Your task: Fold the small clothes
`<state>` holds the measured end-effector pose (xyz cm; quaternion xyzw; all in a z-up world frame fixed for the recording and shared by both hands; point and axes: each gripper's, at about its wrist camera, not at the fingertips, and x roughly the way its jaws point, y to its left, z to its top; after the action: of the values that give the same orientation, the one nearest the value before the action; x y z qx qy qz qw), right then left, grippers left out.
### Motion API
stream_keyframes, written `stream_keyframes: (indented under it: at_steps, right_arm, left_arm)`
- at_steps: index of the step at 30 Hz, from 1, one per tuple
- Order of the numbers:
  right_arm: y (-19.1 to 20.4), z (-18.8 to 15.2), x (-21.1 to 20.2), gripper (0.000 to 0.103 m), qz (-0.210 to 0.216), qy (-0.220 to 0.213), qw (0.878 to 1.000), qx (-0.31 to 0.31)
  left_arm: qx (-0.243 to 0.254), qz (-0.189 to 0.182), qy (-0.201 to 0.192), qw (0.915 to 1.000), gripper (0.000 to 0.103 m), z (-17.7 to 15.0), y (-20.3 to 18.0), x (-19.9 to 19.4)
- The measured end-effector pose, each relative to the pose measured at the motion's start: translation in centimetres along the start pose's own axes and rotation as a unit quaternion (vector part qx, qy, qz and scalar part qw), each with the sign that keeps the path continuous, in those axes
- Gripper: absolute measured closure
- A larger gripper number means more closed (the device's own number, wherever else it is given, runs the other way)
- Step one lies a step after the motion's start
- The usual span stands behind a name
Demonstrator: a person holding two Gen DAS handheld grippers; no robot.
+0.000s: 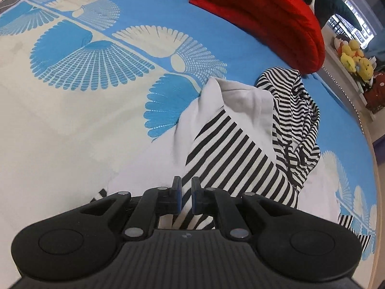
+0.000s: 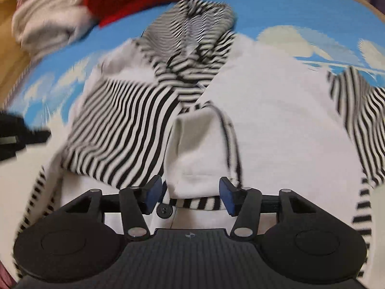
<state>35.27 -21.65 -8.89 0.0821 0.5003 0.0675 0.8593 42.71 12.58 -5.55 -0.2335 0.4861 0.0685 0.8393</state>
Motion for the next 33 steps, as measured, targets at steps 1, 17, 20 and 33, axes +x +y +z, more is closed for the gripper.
stream_keyframes:
  at_steps: [1, 17, 20, 33]
  right_arm:
    - [0.4, 0.0, 0.5, 0.039, -0.009, 0.003, 1.000, -0.011]
    - [-4.6, 3.9, -6.2, 0.094, -0.019, -0.245, 0.967, 0.064]
    - [-7.5, 3.9, -7.6, 0.094, -0.036, -0.288, 0.950, 0.119]
    - [-15.7, 2.4, -1.4, 0.049, -0.034, -0.075, 0.942, 0.324]
  left_arm:
    - [0.000, -0.002, 0.001, 1.0000, 0.097, 0.1, -0.1, 0.1]
    - [0.070, -0.014, 0.036, 0.9967, 0.097, -0.2, -2.2, 2.5]
    - [0.064, -0.022, 0.057, 0.9960, 0.097, -0.7, -2.1, 3.3]
    - [0.068, -0.021, 0.077, 0.9944, 0.097, -1.4, -2.2, 3.8]
